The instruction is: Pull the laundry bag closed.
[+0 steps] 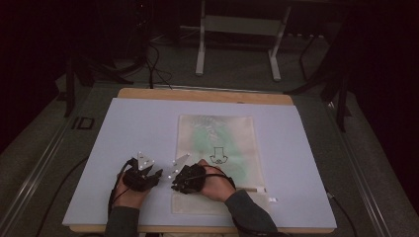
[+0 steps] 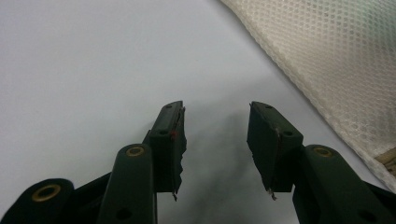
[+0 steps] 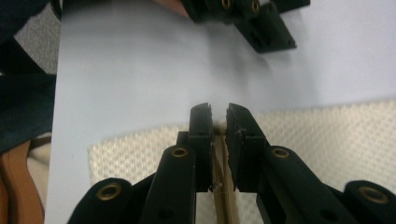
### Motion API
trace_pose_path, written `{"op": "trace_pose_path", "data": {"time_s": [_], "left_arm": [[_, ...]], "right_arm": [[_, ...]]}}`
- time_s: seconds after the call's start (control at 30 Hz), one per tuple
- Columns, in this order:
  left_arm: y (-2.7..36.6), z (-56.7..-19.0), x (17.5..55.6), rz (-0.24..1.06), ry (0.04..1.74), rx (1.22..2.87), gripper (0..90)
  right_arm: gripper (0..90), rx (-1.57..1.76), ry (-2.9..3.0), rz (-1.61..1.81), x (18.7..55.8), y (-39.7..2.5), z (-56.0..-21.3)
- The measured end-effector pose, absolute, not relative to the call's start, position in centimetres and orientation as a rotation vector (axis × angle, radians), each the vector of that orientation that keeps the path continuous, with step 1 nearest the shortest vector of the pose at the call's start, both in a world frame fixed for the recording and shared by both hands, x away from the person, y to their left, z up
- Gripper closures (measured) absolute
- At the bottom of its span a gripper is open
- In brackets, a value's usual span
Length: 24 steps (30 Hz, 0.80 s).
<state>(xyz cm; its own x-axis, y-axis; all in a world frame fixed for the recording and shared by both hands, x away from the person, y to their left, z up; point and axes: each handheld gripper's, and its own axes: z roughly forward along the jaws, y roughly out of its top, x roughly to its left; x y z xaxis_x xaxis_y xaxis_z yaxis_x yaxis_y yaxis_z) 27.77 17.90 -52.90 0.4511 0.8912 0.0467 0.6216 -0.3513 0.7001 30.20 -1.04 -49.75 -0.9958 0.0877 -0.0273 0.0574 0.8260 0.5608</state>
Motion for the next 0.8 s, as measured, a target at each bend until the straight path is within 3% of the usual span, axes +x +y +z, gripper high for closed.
{"op": "trace_pose_path", "data": {"time_s": [0.57,0.8], "left_arm": [[17.8,-52.7,27.6,0.555,1.241,2.074,57.3],[17.7,-52.7,27.4,0.529,1.207,2.082,67.1]], "right_arm": [[80.5,0.165,3.028,0.849,31.0,-1.7,-51.3],[81.1,0.148,3.043,0.832,31.1,-1.5,-51.4]]}}
